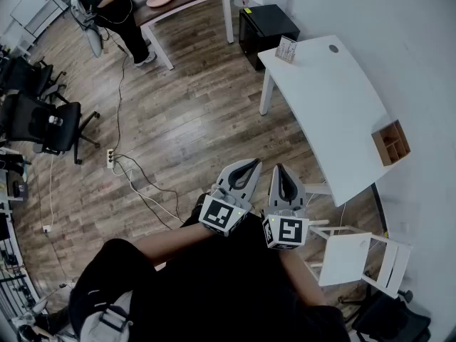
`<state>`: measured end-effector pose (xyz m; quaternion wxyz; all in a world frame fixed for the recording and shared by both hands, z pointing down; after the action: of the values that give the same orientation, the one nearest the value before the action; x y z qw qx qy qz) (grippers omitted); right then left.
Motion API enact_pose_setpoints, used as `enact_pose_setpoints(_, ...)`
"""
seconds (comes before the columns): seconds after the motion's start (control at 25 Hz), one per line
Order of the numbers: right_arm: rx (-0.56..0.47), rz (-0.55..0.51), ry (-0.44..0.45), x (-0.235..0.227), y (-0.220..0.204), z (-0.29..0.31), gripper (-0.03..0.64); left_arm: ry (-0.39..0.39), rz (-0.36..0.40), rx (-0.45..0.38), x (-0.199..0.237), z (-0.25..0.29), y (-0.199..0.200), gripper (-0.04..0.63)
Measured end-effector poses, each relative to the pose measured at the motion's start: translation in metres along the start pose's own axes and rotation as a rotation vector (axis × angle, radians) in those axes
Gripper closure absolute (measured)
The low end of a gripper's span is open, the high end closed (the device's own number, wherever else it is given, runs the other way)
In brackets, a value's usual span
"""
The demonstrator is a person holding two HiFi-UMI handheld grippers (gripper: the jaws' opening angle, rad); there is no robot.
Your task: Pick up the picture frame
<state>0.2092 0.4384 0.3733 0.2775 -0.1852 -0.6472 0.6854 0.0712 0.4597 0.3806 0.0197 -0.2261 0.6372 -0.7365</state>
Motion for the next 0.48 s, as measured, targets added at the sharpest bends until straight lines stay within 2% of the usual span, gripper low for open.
enact_pose_setpoints(0.16,-0.007,0.029,0.006,-0.008,-0.003,-0.002,0.584,-0.002,-0.016,0.006,-0.007,0.007,0.001,0.581)
enact_pose_setpoints(0.36,-0.109,0.044,0.001,-0.017,0.0,-0.007,0.583,0.016,-0.028,0.009,-0.004,0.005,-0.007,0.581)
enact_pose_setpoints(0.48,-0.103,0.047,-0.003,-0.018,-0.001,-0.003,0.583,0.015,-0.02,0.012,-0.001,0.007,-0.009,0.58)
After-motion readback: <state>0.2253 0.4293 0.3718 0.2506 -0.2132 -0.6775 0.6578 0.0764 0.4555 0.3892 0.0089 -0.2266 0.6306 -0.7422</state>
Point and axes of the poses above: the fingertips, and each gripper's own axes: z forward along the fingers, x to its left, y out of its top, the point moved 9 cm from there along -z, backward along the fingers, and after that the axes turned 12 degrees about -z, right-handed, at the moved point
